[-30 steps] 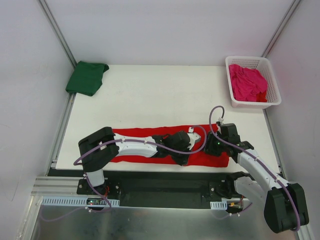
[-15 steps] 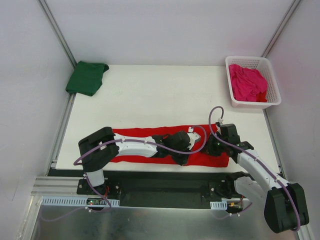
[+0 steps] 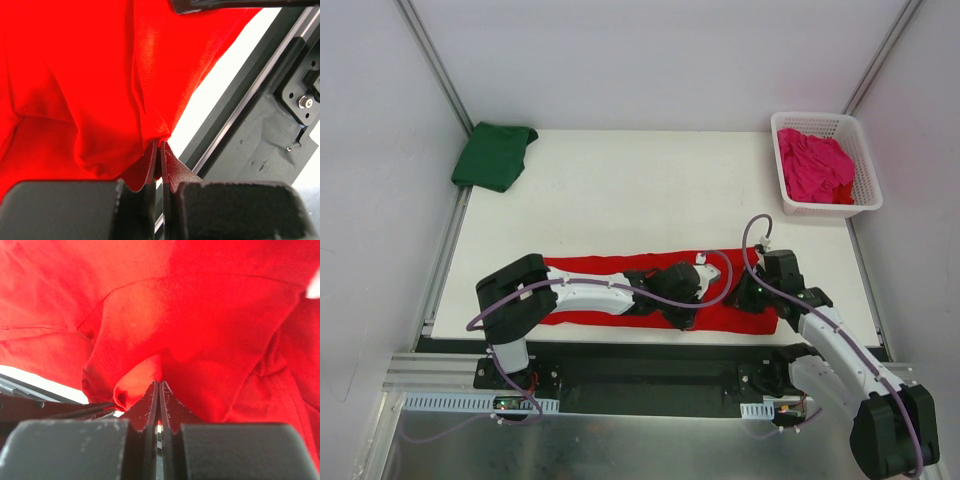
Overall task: Fold and stack the t-shirts
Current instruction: Fold the other side of the tshirt into a rectangle
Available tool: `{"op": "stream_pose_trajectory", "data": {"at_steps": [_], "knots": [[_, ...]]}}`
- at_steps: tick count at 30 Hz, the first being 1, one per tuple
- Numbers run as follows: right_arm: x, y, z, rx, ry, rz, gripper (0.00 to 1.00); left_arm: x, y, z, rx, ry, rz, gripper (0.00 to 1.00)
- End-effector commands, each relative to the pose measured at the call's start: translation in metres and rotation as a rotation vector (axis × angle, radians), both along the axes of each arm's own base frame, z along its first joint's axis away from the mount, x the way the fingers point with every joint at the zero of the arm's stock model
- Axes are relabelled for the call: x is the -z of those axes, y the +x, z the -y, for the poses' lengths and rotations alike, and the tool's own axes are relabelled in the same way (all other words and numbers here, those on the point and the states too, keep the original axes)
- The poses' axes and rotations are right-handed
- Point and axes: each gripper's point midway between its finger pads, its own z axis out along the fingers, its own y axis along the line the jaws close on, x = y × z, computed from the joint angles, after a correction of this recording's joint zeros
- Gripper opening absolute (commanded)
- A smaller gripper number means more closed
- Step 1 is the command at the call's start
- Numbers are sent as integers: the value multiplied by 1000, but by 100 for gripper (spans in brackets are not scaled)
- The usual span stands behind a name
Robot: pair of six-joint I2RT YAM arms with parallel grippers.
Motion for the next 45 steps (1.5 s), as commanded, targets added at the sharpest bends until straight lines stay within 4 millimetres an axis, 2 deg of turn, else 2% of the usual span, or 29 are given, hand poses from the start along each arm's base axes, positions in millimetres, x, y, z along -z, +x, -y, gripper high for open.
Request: {"op": "stream_pose_trajectory", "data": {"at_steps": [1, 6, 13, 23, 30, 45], "knots": [[-17, 6, 10, 31, -46, 67, 2, -27, 5, 4, -25, -58, 49, 0], [-28, 6, 16, 54, -66, 92, 2, -41, 12, 6, -37, -75, 83, 0], [-30, 7, 20, 82, -79, 103, 2, -55, 28, 3, -79, -81, 134, 0], [-33, 9, 29, 125, -108, 121, 2, -53, 62, -21, -178, -58, 162, 0], [-35, 11, 33, 151, -125, 130, 2, -57, 77, -24, -202, -61, 180, 0], [-61, 28, 42, 197, -157, 218, 2, -54, 81, -12, -182, -66, 161, 0]]}}
